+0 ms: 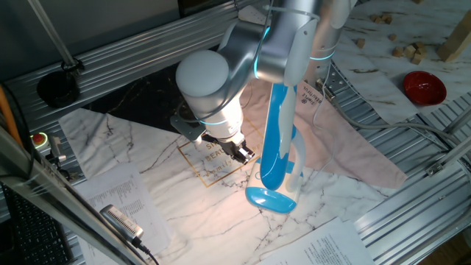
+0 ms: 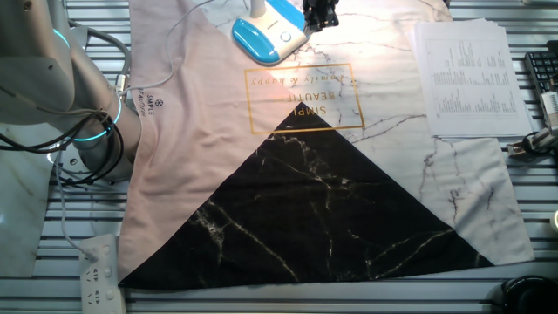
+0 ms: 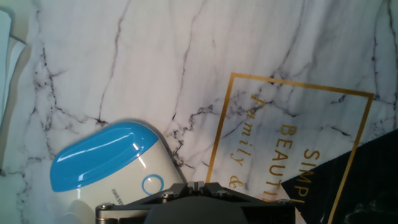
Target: Turn on the desk lamp by pressing the button
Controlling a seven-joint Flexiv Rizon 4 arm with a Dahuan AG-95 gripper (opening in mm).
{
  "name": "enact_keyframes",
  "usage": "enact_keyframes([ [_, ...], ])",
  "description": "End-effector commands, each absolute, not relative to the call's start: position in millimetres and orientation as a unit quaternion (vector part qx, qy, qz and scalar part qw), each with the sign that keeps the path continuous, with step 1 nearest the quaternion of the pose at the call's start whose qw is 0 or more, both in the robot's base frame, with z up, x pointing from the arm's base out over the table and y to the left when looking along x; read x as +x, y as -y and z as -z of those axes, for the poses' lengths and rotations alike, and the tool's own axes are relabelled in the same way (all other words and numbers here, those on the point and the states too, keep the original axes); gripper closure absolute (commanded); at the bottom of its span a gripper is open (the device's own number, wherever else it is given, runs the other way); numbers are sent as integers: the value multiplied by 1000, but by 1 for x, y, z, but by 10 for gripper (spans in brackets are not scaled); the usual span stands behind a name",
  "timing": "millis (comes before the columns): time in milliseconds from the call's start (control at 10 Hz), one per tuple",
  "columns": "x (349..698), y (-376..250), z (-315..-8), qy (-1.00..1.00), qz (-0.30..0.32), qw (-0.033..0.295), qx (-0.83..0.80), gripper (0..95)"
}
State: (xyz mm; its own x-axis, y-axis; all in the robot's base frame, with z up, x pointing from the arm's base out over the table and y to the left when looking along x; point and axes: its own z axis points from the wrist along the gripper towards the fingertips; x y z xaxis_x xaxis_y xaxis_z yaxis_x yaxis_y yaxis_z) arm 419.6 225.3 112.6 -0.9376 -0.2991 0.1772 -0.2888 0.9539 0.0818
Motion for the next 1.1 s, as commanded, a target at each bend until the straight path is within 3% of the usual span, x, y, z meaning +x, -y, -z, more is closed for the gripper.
enact_keyframes([
  [100, 420, -225, -112, 984, 27, 94, 152, 950],
  [1100, 420, -225, -111, 985, 27, 95, 143, 950],
])
